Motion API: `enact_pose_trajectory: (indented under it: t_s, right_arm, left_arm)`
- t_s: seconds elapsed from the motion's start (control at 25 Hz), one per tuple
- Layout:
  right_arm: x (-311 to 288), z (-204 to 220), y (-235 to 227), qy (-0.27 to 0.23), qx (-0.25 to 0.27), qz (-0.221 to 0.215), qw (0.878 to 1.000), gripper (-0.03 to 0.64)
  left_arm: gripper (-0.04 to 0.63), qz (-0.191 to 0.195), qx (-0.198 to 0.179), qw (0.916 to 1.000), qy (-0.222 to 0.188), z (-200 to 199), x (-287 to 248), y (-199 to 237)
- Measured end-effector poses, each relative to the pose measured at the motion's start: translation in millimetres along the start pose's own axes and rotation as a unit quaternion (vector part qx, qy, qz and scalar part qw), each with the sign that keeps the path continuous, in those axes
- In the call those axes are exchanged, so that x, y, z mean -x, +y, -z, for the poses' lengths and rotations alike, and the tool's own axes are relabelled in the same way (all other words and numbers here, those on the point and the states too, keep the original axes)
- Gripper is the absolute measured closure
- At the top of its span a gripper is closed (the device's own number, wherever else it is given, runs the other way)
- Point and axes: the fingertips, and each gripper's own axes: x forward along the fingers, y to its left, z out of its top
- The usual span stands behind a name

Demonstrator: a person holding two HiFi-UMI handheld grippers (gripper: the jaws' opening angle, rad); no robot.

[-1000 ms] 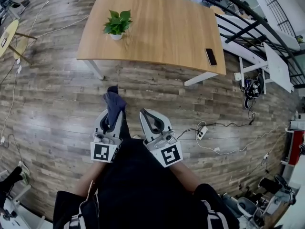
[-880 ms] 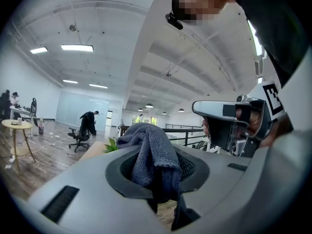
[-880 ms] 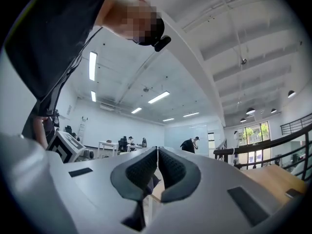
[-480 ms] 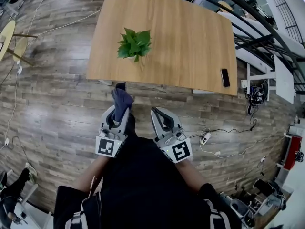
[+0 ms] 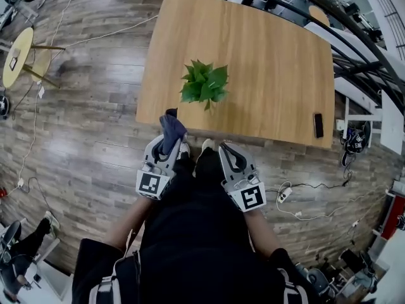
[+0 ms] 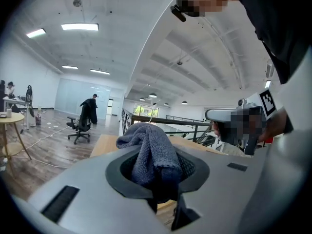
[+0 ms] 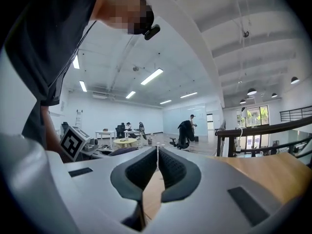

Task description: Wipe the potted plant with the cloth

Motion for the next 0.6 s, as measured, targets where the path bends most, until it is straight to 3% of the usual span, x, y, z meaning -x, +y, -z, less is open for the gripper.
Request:
enact_pose_trajectory:
  t_s: [0.16,0.32,0.48,0.56,0.6]
  right_arm:
    - [-14,41,-22,0.027,0.000,-0.015,1.000,0.597]
    - [-33,102,-50,0.082,0.023,-0.035,0.996,0.595]
    - [-58,165,-84,0.116,-0.006,-0.030,0.993,0.590]
    - [-73,196,-92,0.141,-0.014,-0.053,0.988,0.450]
    - [-79,211,-95,0.158,-0.008,-0.069,0.985,0.435]
  left_arm:
    - [0.482,-0.038,0.019,0.9991,0.011,34,-19,47]
    - [0.482,-0.059,0.029,0.9954,0.070,82,-42,81]
    - [0.482,-0.076,0.032,0.9850,0.152,131,-67,105]
    - [0.482,-0.073,0.052,0.9828,0.161,143,-83,112]
    - [0.481,-0.069,0.066,0.9827,0.159,147,-91,115]
